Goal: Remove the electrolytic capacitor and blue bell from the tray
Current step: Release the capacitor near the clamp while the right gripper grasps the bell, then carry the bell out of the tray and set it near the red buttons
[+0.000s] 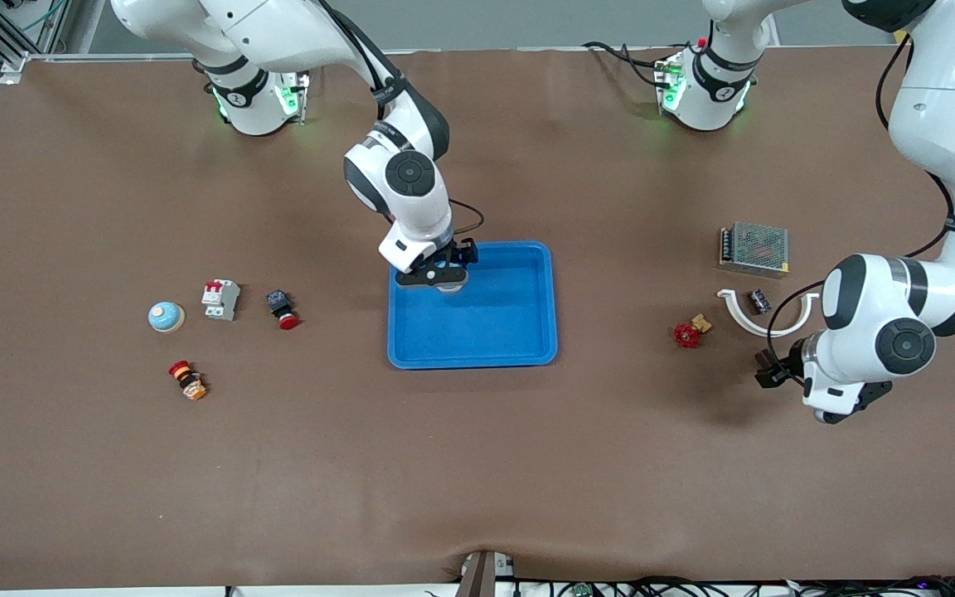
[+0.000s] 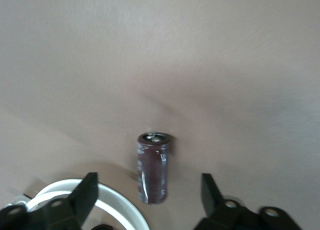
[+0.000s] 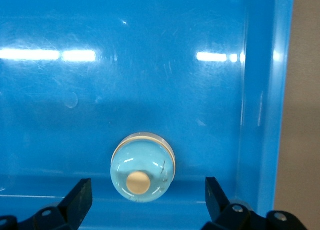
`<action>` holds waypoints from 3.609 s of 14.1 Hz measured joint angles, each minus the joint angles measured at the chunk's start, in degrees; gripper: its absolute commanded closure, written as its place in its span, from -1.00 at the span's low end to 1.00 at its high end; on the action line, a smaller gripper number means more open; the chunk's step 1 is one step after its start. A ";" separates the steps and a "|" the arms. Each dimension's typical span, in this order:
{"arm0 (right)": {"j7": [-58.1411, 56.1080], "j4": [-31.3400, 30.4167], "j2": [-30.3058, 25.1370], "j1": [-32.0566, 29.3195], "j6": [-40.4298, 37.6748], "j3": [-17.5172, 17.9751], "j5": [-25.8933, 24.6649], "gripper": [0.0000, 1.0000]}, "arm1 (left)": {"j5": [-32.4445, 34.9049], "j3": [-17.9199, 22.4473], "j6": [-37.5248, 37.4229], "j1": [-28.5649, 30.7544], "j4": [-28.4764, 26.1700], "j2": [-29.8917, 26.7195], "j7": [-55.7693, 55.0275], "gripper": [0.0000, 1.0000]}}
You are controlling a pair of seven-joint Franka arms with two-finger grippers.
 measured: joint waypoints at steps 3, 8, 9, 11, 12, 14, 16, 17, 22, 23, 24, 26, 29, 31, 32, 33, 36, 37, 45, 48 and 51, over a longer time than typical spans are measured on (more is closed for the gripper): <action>0.06 1.07 1.97 0.31 0.20 -0.01 -0.40 -1.00 | 0.08 -0.94 -1.54 -0.36 1.11 -3.00 2.02 -1.00; 0.14 1.39 4.56 1.02 3.52 -0.11 -0.70 -1.00 | 0.08 -3.50 -14.32 -0.42 8.88 -9.63 9.77 -1.00; 0.14 1.42 4.90 1.02 3.66 -0.16 -0.92 -1.00 | 0.08 -4.14 -17.82 -0.43 11.41 -10.62 10.87 -1.00; 0.15 1.42 5.19 1.02 3.80 -0.31 -1.73 -1.00 | 0.08 -5.08 -20.87 -0.29 13.92 -11.93 13.55 -1.00; 0.15 1.43 5.20 1.03 3.81 -0.36 -1.84 -1.00 | -0.01 -5.30 -21.05 -0.28 14.50 -12.40 14.99 -1.00; 0.15 1.47 5.20 1.03 3.83 -0.41 -1.90 -0.69 | -1.46 -5.60 -21.42 -0.28 15.58 -13.30 16.36 -1.00; 0.15 1.50 5.20 1.03 3.83 -0.50 -1.91 -0.35 | -4.29 -5.86 -24.06 -0.29 16.38 -14.76 16.93 -1.00; 0.15 1.51 5.20 1.03 3.83 -0.56 -1.91 -0.21 | -5.11 -6.23 -25.25 -0.29 16.51 -15.55 16.97 -1.00; 0.16 1.66 5.19 1.03 3.85 -0.63 -1.91 0.23 | -5.59 -7.05 -26.46 -0.24 17.10 -19.21 23.33 -1.00; 0.16 1.66 5.19 1.03 3.85 -0.63 -1.91 0.23 | -5.63 -7.05 -26.63 -0.24 17.23 -19.87 24.30 -1.00; 0.16 1.66 5.19 1.03 3.85 -0.64 -1.91 0.23 | -5.64 -7.06 -27.06 -0.26 17.33 -20.68 24.84 -1.00; 0.16 1.77 5.20 1.03 3.82 -0.69 -1.91 0.23 | -6.95 -7.01 -27.81 -0.59 17.39 -22.76 25.42 -1.00; 0.13 3.90 5.07 1.02 1.13 -0.99 -1.92 0.23 | -10.54 -3.79 -30.64 -4.85 16.99 -26.21 25.73 -1.00; -0.44 7.76 4.35 0.83 -6.05 -1.23 -1.98 0.23 | -14.02 1.26 -31.98 -9.44 15.87 -28.88 26.83 -1.00; -1.78 9.88 3.59 0.46 -10.11 -1.33 -1.99 0.23 | -15.40 3.65 -32.27 -11.24 14.89 -30.35 27.80 -1.00; -3.96 11.45 2.57 -0.27 -13.45 -1.48 -1.99 0.23 | -16.24 5.82 -32.48 -12.71 13.82 -31.77 28.72 -1.00; -14.86 12.80 -1.28 -4.94 -19.25 -1.67 -1.99 0.23 | -16.67 9.84 -33.36 -15.43 11.38 -34.81 31.06 -1.00; -18.99 12.81 -2.44 -6.83 -20.70 -1.73 -1.99 0.23 | -16.69 11.52 -33.59 -16.86 10.80 -35.48 31.42 -1.00; -49.60 12.59 -5.48 -21.95 -24.46 -2.17 -2.00 0.23 | -16.70 13.82 -33.76 -18.15 8.04 -37.80 31.54 -1.00; -57.97 12.31 -5.20 -26.54 -23.56 -2.21 -2.02 0.22 | -16.70 13.58 -33.77 -18.07 7.69 -38.24 31.54 -1.00; -63.48 11.40 -3.53 -29.96 -20.37 -2.20 -2.03 0.22 | -16.71 13.29 -33.80 -18.05 6.64 -38.51 31.54 -1.00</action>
